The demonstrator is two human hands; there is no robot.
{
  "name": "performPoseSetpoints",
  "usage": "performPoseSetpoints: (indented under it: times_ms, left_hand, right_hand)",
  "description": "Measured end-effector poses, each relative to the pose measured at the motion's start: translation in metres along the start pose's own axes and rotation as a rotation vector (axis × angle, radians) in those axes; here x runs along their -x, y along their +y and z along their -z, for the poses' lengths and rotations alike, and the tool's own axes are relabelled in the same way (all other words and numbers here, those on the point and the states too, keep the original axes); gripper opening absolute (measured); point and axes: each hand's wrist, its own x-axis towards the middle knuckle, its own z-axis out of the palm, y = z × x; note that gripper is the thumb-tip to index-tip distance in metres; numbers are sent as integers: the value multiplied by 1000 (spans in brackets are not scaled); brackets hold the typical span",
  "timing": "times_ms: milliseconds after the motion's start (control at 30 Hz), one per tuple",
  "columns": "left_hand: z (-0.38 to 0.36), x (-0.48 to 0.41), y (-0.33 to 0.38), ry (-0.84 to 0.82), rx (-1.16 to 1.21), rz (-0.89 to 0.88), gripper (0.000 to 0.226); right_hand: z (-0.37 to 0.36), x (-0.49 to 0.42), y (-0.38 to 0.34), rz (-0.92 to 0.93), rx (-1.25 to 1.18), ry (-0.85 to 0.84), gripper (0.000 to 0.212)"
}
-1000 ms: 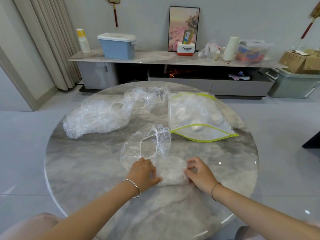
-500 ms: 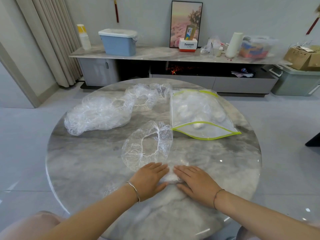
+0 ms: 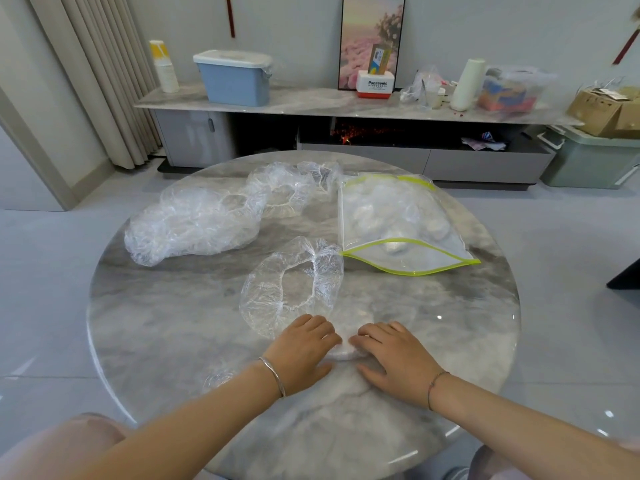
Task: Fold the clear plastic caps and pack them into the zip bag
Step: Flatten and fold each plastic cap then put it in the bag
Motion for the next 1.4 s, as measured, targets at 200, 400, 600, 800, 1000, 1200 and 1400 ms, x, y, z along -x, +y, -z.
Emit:
performPoseSetpoints:
  times_ms: [200, 400, 600, 800, 1000, 1200, 1400]
  left_hand:
    - [9, -9, 0, -59, 156, 241, 36]
    - [12, -7, 1, -197, 477, 577, 30]
    - [16, -8, -1, -202, 646, 794, 10]
    - [18, -7, 3, 25, 297, 299, 31]
    - [14, -3, 3, -83, 229, 45, 30]
    - [20, -2, 10, -281, 270, 123, 49]
    - [31, -4, 9, -348, 289, 212, 58]
  right_hand:
    - [1, -6, 5, -189, -278, -13, 36]
    - [2, -9, 12, -509, -740, -3, 16]
    - [-1, -12, 16, -678, -891, 51, 21]
    - [-4, -12, 19, -692, -861, 52, 22]
    - [6, -11, 12, -548, -597, 120, 18]
    - [9, -10, 0, 21, -92, 229, 16]
    - [-2, -1, 2, 105, 51, 85, 21]
